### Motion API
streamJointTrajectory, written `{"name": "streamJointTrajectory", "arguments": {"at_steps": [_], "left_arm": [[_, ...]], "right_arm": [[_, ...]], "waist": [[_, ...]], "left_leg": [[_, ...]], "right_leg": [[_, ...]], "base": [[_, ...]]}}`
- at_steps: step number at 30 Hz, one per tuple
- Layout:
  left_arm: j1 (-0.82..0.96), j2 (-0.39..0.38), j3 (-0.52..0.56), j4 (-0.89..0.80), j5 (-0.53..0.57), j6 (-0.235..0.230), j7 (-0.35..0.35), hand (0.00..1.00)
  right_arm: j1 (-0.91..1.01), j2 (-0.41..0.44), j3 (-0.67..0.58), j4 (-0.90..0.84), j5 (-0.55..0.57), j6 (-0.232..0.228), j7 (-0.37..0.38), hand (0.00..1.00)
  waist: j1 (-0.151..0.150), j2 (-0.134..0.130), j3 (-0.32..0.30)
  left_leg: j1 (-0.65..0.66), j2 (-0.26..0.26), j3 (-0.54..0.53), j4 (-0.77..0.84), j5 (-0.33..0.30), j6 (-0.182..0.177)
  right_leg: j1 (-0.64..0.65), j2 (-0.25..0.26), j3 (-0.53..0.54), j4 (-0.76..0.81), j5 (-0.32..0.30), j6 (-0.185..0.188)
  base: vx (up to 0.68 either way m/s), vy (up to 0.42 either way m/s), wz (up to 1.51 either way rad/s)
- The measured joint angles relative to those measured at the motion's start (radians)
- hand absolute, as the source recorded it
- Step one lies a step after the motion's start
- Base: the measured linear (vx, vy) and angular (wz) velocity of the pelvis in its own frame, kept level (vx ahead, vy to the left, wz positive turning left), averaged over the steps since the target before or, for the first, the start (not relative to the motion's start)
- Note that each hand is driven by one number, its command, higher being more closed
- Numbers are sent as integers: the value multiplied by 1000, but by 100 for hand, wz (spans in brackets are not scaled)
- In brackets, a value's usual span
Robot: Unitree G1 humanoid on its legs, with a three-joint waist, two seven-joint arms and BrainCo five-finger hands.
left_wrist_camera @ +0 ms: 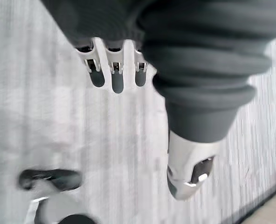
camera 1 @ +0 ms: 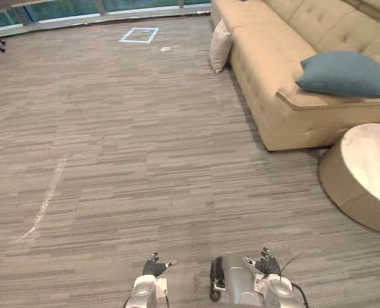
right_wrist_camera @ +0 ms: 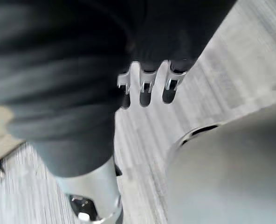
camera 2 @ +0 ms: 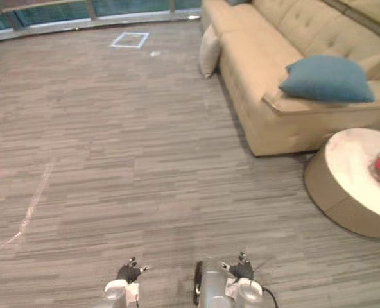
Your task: Pick up cushions and gather them together orderly.
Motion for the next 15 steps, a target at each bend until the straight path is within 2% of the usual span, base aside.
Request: {"name": "streamJointTrajectory", "arguments": {"at_steps": [1,2,3,4,5,6,7,8,9,10,11,12,13,14,15], "left_arm": [[2,0,6,-5,0,0,-1,0],[9,-1,28,-21,0,0,0,0],[25,0,42,-47,-1,-1,1,0],[32,1,43,-67,-2,-3,1,0],[31,-1,42,-72,-2,-5,-1,0],[34,-2,36,-86,-1,-8,-4,0],[33,-2,39,-104,-2,-10,-4,0],[33,-2,40,-105,-2,-10,-3,0],[33,-3,46,-109,-2,-13,-3,0],[35,-3,49,-114,-3,-16,-3,0],[36,-3,51,-117,-4,-18,-3,0],[43,-1,55,-132,-4,-26,-1,0],[45,5,55,-137,-3,-27,0,0],[44,7,55,-137,-3,-27,0,0],[42,14,54,-129,-1,-24,1,0]], "right_arm": [[0,-2,0,4,0,3,-1,0],[0,-2,2,19,1,10,-2,0],[4,1,5,36,3,11,-3,0],[11,4,10,40,6,16,-3,0],[14,4,11,41,6,16,-3,0],[15,4,17,43,6,18,-3,0],[16,4,18,43,5,22,-3,0],[17,5,18,43,4,22,-4,0],[20,6,17,44,3,22,-6,0],[23,6,18,44,3,22,-10,0],[24,6,19,44,3,21,-11,0],[26,9,25,52,2,22,-14,0],[33,20,33,76,1,21,-15,0],[33,24,34,78,1,21,-15,0],[46,43,27,84,0,21,-14,0]], "waist": [[4,0,4],[15,5,14],[22,-10,19],[29,-29,19],[33,-29,18],[37,-27,18],[54,-24,19],[61,-25,19],[72,-26,19],[72,-26,19],[72,-26,18],[84,-40,10],[99,-69,-21],[97,-75,-25],[90,-106,-42]], "left_leg": [[-35,21,12,78,-6,4],[-122,74,54,258,-40,32],[-178,91,94,305,-76,53],[-254,93,145,277,-113,90],[-285,92,161,253,-124,100],[-369,80,182,155,-149,120],[-419,57,191,19,-153,119],[-430,50,195,-30,-152,117],[-460,24,201,-184,-144,115],[-486,0,204,-298,-119,113],[-490,-6,207,-325,-110,115],[-495,-24,212,-342,-19,143],[-491,-52,236,-312,4,172],[-492,-55,238,-307,-5,175],[-486,-68,251,-256,-60,205]], "right_leg": [[27,13,-1,-25,0,0],[137,37,0,-104,1,-3],[215,37,-9,-165,2,-5],[305,37,-7,-244,2,-5],[331,37,-5,-270,2,-4],[388,41,8,-322,-2,3],[423,40,30,-345,-10,20],[434,39,40,-350,-14,23],[481,31,63,-375,-34,42],[526,20,80,-396,-60,64],[539,19,87,-400,-69,73],[572,2,123,-411,-104,96],[588,-29,181,-409,-106,99],[586,-35,189,-406,-104,96],[570,-69,232,-348,-57,154]], "base": [[508,-211,6],[481,-161,-18],[536,-156,-18],[411,-89,-7],[392,-41,-18],[425,22,-41],[446,50,-46],[511,101,-61],[572,156,-56],[591,185,-53],[604,250,-61],[773,348,-75],[793,364,-69],[698,306,-36],[559,270,-5]]}}
